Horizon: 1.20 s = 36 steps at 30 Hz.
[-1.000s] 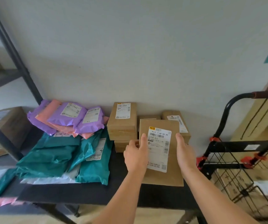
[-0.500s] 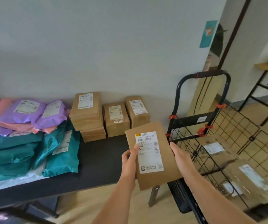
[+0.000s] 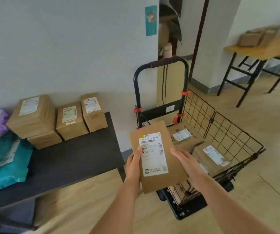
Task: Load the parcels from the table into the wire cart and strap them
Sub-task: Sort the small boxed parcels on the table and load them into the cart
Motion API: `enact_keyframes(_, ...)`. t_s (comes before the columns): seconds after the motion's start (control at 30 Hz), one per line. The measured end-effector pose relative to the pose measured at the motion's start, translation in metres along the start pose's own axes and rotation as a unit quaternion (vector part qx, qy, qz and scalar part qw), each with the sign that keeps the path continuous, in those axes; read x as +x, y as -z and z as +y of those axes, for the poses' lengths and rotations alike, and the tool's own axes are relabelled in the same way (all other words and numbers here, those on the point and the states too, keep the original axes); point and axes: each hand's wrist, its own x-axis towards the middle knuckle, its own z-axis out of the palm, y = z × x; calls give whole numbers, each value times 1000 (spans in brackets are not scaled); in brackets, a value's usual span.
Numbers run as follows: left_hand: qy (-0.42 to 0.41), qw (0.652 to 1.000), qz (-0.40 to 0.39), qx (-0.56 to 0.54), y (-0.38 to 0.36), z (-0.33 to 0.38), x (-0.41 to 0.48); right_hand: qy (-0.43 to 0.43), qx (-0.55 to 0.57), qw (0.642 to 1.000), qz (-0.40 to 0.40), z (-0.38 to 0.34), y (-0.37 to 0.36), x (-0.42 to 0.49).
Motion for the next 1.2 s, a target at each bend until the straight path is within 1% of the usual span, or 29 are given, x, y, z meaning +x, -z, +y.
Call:
enact_keyframes(0.13,11,1000,-11,8,-65,-36,-7,-21,24,999,11,22,71,1)
enact_keyframes(0.27,19,999,-15,23,-125,-65,-13,-21,29,999,24,37,137,4)
enact_keyframes(0.43,36,998,-31,35,-176,-90,-18,-28,35,998,37,49,193,6)
enact_keyframes(0.53,46,997,-41,39,-194,-100,-18,-23,31,998,43,52,214,7)
enact_keyframes(0.63,54,996,-53,49,-211,-103,-18,-25,53,997,53,55,231,9)
enact_keyframes(0.77,73,996,-47,37,-232,-107,-10,-32,63,994,80,56,252,21)
enact_keyframes(1.0,100,993,-54,33,-267,-108,35,-26,36,995,90,38,282,63)
enact_keyframes(1.2,116,992,-49,15,-292,-97,89,-38,-10,998,55,11,299,129)
